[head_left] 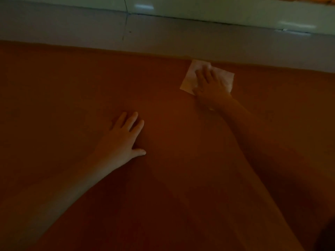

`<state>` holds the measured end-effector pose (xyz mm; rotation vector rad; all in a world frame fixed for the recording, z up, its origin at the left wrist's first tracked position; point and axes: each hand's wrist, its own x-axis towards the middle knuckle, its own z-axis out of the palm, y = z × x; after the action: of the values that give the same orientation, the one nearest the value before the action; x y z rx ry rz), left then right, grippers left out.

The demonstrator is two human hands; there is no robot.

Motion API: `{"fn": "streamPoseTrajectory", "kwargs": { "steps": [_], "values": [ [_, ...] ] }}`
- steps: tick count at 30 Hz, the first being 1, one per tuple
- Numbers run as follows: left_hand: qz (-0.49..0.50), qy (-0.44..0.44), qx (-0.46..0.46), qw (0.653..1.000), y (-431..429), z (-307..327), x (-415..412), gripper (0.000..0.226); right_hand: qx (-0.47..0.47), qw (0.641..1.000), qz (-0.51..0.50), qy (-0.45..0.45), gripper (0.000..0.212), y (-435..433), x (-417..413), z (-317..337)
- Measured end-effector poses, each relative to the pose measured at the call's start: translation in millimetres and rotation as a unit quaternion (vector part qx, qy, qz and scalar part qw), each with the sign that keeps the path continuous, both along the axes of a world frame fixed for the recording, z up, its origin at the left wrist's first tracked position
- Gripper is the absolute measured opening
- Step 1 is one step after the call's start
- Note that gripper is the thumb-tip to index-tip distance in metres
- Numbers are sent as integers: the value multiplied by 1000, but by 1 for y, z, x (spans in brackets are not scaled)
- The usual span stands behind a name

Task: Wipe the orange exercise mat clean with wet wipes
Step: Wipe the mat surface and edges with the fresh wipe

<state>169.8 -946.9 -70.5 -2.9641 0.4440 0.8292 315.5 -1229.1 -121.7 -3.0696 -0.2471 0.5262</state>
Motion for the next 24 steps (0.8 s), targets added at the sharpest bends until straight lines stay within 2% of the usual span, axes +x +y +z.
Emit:
{"fn": "streamPoseTrajectory", "kwargs": {
  "steps": [4, 7, 9, 11, 14, 16, 17, 19, 22, 24],
  "values": [
    [6, -3, -15, 1000, 2, -2, -2, 93, -60, 986, -157, 5, 65, -63, -16, -2],
    [18, -5, -32, 999, 4, -5, -1, 94, -16, 979, -205, -4, 60, -42, -52, 10],
    [14, -5, -32, 999, 4, -5, -2, 93, 5, 989, -148, 3, 62, -13, -79, 18],
    [9, 1, -25, 1000, 4, -4, -1, 93, 38, 998, -46, 7, 62, 13, -111, 15],
    [3, 7, -13, 1000, 5, -4, -1, 93, 85, 991, 95, 27, 63, 33, -165, 12],
    [6, 9, -18, 1000, 5, -4, -1, 93, 86, 988, 125, 31, 61, 17, -180, 14],
    [7, 9, -21, 1000, 5, -4, -2, 92, 83, 991, 101, 22, 62, 4, -180, 13],
    [6, 6, -17, 1000, 4, -3, -5, 90, 67, 998, -8, 0, 66, -23, -176, 14],
    [6, 3, -15, 1000, 3, -2, -9, 85, 48, 980, -192, -5, 57, -34, -178, 13],
    [10, 1, -20, 1000, 2, -2, -12, 81, 29, 972, -233, -5, 56, -18, -180, 12]
  ]
}}
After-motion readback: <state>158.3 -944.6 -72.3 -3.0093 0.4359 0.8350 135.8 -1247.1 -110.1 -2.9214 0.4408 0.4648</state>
